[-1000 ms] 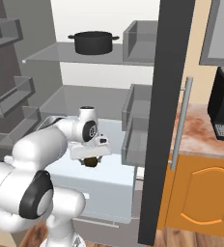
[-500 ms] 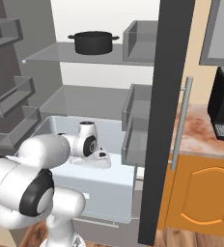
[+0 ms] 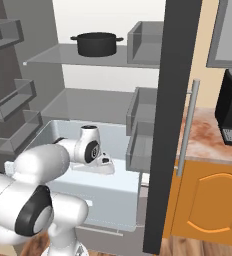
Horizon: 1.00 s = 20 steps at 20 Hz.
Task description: Place the avocado and mushroom inside the fridge drawer. Close the drawer after placing the vegetables.
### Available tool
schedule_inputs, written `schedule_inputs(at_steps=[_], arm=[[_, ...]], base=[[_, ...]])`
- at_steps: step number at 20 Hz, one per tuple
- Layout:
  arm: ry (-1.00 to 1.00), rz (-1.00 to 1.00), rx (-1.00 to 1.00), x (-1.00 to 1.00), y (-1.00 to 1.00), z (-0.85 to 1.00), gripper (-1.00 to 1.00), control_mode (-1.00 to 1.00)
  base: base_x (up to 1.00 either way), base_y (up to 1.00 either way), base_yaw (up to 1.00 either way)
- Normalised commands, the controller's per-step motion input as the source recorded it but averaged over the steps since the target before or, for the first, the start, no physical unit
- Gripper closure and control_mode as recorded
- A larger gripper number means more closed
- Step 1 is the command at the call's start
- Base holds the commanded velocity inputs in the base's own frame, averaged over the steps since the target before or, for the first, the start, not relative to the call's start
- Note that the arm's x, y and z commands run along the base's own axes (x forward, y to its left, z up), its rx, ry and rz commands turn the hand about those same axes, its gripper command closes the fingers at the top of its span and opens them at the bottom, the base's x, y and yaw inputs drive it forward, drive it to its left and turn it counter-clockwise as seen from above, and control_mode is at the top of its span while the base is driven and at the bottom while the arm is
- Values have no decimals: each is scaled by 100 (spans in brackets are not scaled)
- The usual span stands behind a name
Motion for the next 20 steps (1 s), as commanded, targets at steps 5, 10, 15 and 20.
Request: schedule_inputs(at_steps=[5,10,15,20], arm=[[-5,0,0,1,2,93,-100,-100],[-13,-5,0,-18,10,100,-100,-100],[-18,-9,0,-49,21,100,-100,-100],[-15,-4,0,-48,0,37,-100,-100]], base=[[0,0,0],[0,0,0],[0,0,0],[0,0,0]])
